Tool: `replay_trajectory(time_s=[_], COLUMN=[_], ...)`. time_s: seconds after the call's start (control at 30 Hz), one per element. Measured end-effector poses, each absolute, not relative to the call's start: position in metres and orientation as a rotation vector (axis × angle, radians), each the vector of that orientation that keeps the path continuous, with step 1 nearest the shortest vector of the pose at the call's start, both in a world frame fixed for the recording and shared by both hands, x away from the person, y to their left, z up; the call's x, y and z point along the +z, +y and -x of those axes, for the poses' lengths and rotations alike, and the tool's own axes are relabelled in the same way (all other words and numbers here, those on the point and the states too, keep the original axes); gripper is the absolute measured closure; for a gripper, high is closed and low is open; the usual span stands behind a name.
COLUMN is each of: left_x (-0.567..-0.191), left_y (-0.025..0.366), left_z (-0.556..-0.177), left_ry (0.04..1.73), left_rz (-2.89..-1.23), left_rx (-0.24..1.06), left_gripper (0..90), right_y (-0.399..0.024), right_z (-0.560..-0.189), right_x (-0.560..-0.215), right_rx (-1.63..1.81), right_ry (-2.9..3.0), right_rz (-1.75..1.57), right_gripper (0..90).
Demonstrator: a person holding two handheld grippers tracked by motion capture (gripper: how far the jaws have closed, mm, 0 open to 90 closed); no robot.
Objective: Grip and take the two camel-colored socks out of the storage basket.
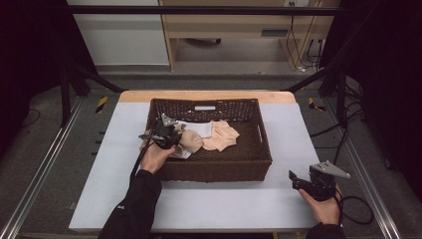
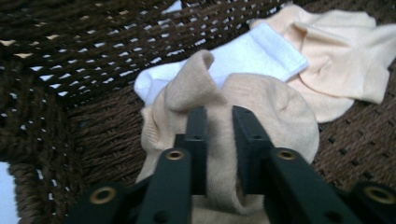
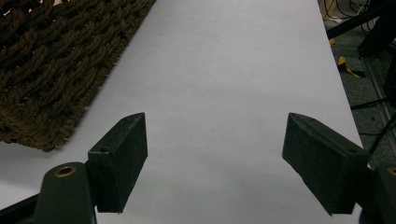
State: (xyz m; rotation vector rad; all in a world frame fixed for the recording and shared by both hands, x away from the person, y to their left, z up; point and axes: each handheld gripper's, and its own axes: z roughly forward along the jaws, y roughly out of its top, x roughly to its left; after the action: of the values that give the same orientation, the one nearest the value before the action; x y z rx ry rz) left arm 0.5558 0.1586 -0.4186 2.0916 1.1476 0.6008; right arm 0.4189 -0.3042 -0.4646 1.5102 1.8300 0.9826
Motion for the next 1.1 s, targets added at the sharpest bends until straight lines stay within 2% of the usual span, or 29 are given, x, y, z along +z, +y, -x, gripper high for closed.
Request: replay_trajectory(time_s=[0.2,0.6,0.83,1.1], left_x=[-0.414,-0.405,-0.393,-0.374], left_y=[0.164,0.169,0.177,0.177], left_z=[-0.553,-0.549,-0.548,-0.542], left_ry=[1.171,1.127,1.106,1.042], left_rz=[-2.002,-1.899,-1.753,-1.657], left_rx=[0.642,0.665,0.639,0.683], left_gripper=[86.5,87.5,87.7,87.7], right_y=[-0.304,-0.306,-0.307,-0.307], right_z=[-0.419,-0.419,-0.419,-0.419], right_x=[-0.465,-0.464,-0.464,-0.464], right_rx=[0.983,0.988,0.990,0.992], right_ry=[1.830,1.822,1.819,1.818], right_rz=[-1.509,-1.513,-1.507,-1.510], right_gripper=[22.4,22.9,23.0,23.1])
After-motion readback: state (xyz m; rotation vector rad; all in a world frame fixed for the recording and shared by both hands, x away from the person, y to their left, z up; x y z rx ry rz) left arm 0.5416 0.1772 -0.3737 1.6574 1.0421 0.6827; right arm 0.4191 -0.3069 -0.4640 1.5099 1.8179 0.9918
